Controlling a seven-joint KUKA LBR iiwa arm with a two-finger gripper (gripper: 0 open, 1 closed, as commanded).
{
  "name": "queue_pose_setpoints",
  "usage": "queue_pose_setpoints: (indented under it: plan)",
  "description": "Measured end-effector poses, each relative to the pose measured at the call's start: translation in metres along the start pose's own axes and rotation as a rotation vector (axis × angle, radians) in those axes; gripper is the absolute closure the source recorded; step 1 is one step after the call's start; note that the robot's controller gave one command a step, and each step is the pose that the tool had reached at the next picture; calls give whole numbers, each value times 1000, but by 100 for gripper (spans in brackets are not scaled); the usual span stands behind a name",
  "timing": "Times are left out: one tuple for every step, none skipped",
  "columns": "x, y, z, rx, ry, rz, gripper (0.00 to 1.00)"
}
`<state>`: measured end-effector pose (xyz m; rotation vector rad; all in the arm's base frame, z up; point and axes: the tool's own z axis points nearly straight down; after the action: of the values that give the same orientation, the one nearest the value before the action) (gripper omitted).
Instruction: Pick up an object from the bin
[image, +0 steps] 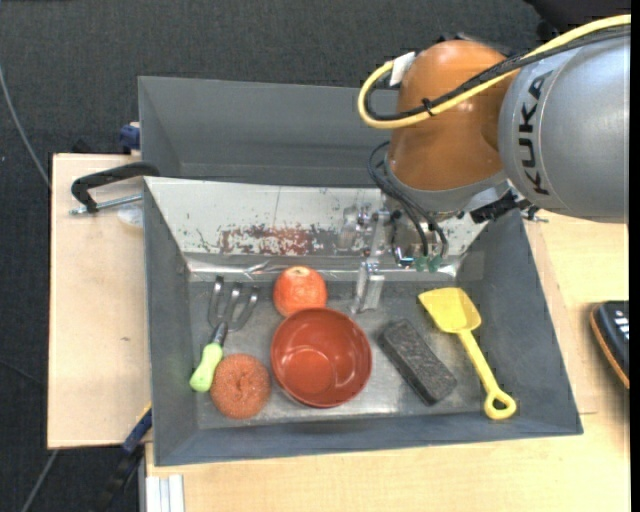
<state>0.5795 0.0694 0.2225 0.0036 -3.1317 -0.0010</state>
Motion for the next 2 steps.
queue_pose_setpoints:
  plan:
    - [22, 17, 115, 0, 1, -361, 0]
    - [14, 1, 122, -3, -8, -340, 0]
